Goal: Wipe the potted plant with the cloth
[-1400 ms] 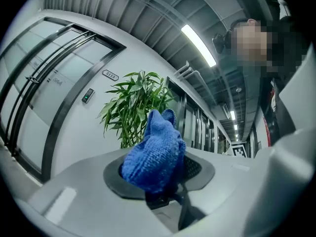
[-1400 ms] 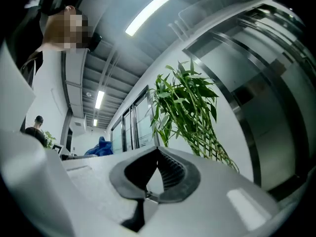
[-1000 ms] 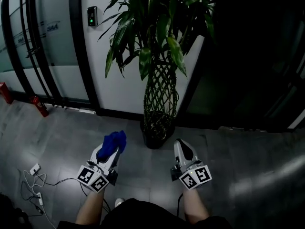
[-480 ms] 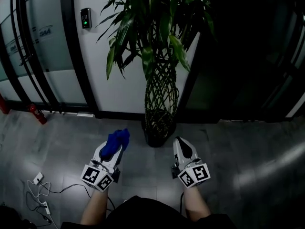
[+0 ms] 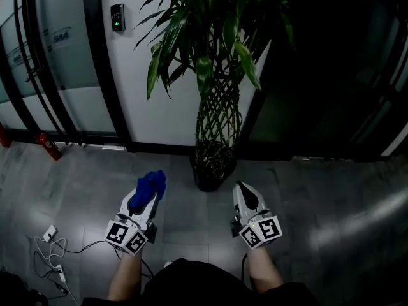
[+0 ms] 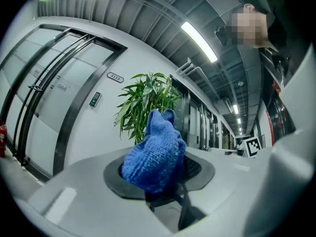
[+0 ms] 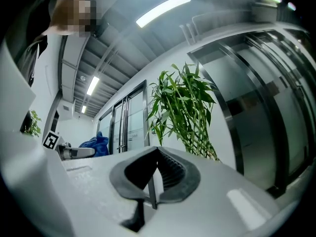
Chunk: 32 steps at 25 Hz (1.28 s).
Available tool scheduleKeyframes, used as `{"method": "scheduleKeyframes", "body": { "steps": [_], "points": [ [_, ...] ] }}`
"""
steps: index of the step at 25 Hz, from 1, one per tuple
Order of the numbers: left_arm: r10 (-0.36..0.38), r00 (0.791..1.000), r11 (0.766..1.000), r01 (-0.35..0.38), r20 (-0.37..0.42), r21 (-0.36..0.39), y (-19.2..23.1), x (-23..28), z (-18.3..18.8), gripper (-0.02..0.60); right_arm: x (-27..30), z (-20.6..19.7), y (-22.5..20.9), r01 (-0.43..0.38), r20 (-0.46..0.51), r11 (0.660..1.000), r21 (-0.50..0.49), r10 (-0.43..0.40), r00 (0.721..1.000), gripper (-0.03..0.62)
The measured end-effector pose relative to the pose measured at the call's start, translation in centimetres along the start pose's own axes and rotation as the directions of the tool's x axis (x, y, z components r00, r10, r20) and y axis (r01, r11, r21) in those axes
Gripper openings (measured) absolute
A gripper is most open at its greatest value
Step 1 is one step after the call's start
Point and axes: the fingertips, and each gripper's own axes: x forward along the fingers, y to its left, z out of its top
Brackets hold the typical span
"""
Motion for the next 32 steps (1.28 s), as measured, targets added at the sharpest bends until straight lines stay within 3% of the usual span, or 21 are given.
{"method": "scheduleKeyframes", "body": {
  "steps": [21,27,32],
  "points": [
    [-0.049,0.999,0.999,0.049,-0.013,-0.021,-2.2,0.5,-0.4,0.153,-3.1,0.4,-0.8,0.052,0.0,0.999,0.002,-0.052,0.999,0.003],
    [-0.125,0.992,0.992,0.125,0.003,-0.008,-6.8,5.2,-0.7,0.153,-6.7,1.9,-5.6,0.1,0.004,0.995,-0.011,-0.1,0.995,0.003],
    [-0.179,0.984,0.983,0.179,0.013,-0.025,-12.7,9.9,-2.0,0.153,-9.0,3.0,-9.7,0.087,-0.016,0.995,-0.051,-0.088,0.996,0.003]
  ]
}}
